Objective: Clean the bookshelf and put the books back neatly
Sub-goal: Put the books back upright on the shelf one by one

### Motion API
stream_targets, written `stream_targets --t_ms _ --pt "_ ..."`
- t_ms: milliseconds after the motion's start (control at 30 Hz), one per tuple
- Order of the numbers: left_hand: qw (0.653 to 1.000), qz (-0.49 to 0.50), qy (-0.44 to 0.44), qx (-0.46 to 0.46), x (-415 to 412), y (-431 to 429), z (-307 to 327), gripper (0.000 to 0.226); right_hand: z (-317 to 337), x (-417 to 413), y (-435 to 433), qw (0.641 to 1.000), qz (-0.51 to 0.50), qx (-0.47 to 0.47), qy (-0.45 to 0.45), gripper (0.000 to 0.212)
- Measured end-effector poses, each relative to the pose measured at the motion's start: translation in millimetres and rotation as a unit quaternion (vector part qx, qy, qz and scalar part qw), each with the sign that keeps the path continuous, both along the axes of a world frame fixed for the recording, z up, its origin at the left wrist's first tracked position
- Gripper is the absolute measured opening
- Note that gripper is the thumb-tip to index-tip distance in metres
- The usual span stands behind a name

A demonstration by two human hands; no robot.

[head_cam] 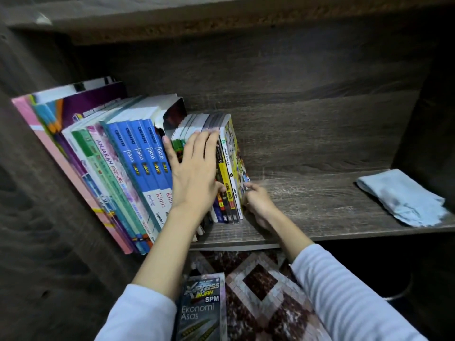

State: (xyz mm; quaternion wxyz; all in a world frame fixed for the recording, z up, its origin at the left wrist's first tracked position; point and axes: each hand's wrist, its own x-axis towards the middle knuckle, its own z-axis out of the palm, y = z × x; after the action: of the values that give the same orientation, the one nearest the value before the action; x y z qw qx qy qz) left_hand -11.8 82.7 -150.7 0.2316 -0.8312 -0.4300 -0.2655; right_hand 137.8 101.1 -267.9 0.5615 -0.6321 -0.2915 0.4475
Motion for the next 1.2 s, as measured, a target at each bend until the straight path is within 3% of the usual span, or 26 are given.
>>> stream_targets --t_ms 67,233,467,567,667,767,1033,1200 --pt "1.0 -0.011 -0.008 0.008 1.8 2.7 -2.7 0.112 -4.8 -2.6 3.3 1.0 -0.001 0.006 -0.002 0.06" --pt "0.999 -0.033 -0.006 0.029 0.5 7.3 -4.3 0.111 -4.0 -4.2 9.9 0.998 0.004 0.001 -0.058 0.046" --pt "0.999 0.011 0.043 0.028 -3.7 0.3 -0.5 0.118 -3.3 -6.4 -7.6 0.986 0.065 0.05 -0.146 0.049" --pt "0.995 0.036 0.083 0.029 -6.7 -2.4 -1.7 0.125 -5.9 -10.3 -26.6 0.98 0.061 0.079 -0.174 0.072" --pt "0.996 0.042 0.081 0.023 -8.4 -1.2 -2.5 0.125 -7.4 -19.3 -41.0 0.958 0.128 0.057 -0.25 0.106" --pt "0.997 0.039 0.063 0.0 -5.2 -2.9 -2.3 0.119 -11.6 -24.3 -39.0 0.936 0.113 0.042 -0.332 0.117" --pt "0.998 0.031 0.048 -0.005 -2.6 1.0 -7.8 0.113 -15.7 -25.6 -35.0 0.944 0.04 0.04 -0.326 0.109" --pt "0.997 0.045 0.058 0.001 -2.7 1.1 -10.4 0.125 -15.3 -26.9 -35.4 0.948 0.017 0.038 -0.314 0.106"
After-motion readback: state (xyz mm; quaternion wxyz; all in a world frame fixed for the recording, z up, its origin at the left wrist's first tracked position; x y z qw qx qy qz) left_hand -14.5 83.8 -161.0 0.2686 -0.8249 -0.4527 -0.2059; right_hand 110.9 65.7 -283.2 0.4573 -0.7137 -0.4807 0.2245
